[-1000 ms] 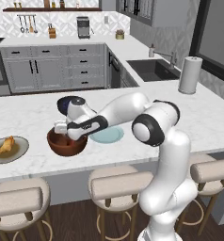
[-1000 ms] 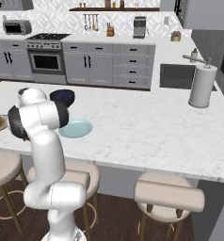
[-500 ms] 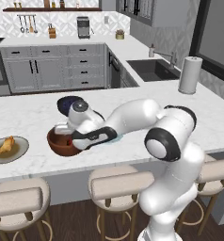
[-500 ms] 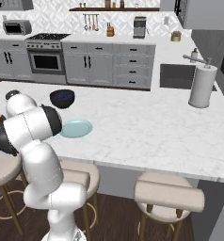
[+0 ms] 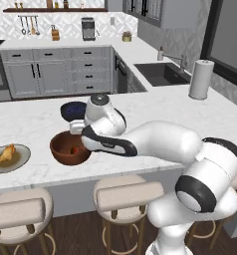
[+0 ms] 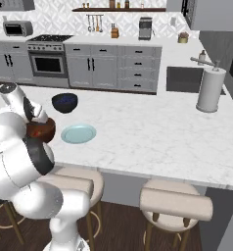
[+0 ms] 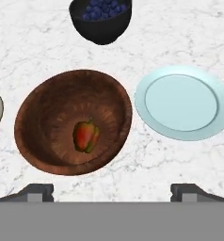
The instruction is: Pick the chicken drumstick and bell pepper from their plates and place them in the bowl. Then put the bowl in the fridge.
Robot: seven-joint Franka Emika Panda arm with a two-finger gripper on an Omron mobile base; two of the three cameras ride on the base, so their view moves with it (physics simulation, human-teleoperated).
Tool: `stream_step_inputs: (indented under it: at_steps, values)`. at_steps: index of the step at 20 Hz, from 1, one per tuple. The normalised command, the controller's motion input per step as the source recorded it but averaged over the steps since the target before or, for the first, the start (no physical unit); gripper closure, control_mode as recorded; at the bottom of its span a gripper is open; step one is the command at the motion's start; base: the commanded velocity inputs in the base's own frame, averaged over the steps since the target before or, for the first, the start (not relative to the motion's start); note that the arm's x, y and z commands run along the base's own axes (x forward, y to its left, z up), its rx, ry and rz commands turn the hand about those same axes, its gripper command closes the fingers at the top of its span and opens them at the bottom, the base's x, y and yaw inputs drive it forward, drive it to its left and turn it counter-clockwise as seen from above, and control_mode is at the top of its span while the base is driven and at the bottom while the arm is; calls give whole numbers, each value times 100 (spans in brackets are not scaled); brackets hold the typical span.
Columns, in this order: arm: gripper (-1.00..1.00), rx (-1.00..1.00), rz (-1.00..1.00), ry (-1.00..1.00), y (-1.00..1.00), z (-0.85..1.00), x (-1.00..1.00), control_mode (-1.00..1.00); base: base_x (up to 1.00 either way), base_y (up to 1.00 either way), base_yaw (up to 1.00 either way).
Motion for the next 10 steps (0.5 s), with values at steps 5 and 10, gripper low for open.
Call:
stream_step_inputs:
  at_steps: [5,10]
  values:
    - [-100,0,4,3,-96,28,-52,-100,0,0,0]
    - [-100,0,9,1,-93,35,-47,-100,0,0,0]
